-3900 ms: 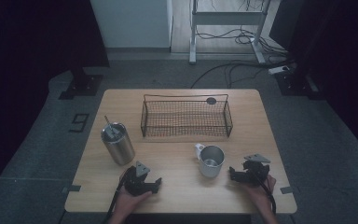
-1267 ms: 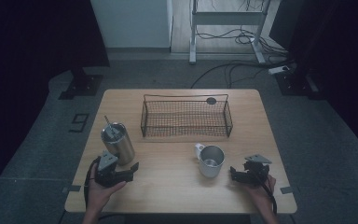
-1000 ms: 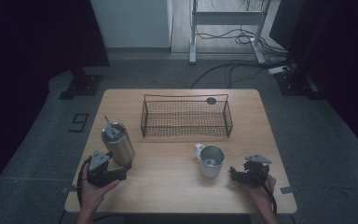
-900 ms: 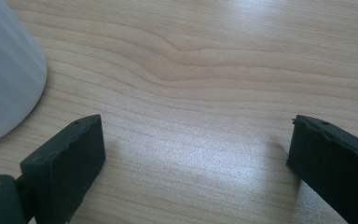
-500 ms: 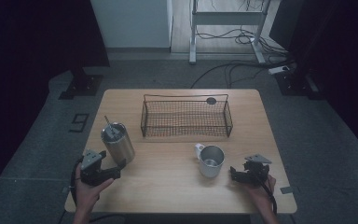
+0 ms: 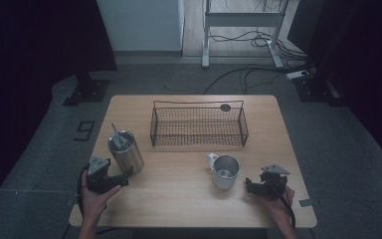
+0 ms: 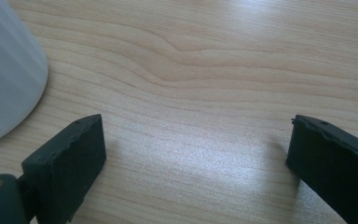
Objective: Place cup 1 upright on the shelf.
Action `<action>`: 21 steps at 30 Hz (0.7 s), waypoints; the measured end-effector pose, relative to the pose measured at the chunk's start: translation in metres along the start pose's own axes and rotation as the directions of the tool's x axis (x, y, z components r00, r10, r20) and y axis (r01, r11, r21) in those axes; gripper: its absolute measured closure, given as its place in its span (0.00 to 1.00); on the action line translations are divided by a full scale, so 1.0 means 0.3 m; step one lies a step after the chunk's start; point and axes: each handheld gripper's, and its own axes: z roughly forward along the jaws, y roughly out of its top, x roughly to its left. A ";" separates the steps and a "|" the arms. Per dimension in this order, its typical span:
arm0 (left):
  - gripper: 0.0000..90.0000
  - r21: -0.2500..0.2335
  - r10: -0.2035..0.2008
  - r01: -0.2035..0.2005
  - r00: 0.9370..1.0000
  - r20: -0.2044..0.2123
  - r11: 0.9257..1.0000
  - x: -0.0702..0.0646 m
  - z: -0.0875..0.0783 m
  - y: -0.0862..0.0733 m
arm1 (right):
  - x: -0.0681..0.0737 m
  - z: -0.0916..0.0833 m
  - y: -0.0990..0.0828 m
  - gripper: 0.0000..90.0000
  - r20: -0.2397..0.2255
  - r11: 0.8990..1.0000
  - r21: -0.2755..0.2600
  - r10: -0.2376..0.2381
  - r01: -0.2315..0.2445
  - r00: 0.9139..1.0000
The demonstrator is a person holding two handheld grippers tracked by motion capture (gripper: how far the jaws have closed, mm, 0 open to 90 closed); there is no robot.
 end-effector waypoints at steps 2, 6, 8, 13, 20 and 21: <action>0.04 -0.002 -0.006 0.006 1.000 -0.004 1.000 0.006 0.007 0.004 | -0.001 0.000 0.000 0.05 0.000 1.000 -0.001 0.000 0.000 1.000; 0.03 -0.004 -0.011 0.011 1.000 -0.004 1.000 0.016 0.014 0.014 | -0.002 0.000 0.000 0.05 0.000 1.000 -0.002 0.000 0.000 1.000; 0.03 -0.005 -0.011 0.011 1.000 -0.001 1.000 0.022 0.017 0.021 | -0.002 -0.001 0.000 0.06 0.001 1.000 -0.002 0.000 0.000 1.000; 0.02 -0.003 -0.019 0.019 1.000 -0.008 1.000 0.031 0.029 0.039 | -0.002 -0.001 0.000 0.06 0.001 1.000 -0.003 0.000 0.000 1.000; 0.01 -0.025 -0.011 0.011 1.000 -0.016 1.000 0.034 0.056 0.056 | -0.001 -0.001 0.000 0.06 0.003 1.000 -0.002 -0.001 0.001 1.000; 0.01 -0.025 -0.013 0.012 1.000 -0.015 1.000 0.036 0.059 0.058 | -0.001 -0.001 0.000 0.06 0.003 1.000 -0.002 -0.001 0.001 1.000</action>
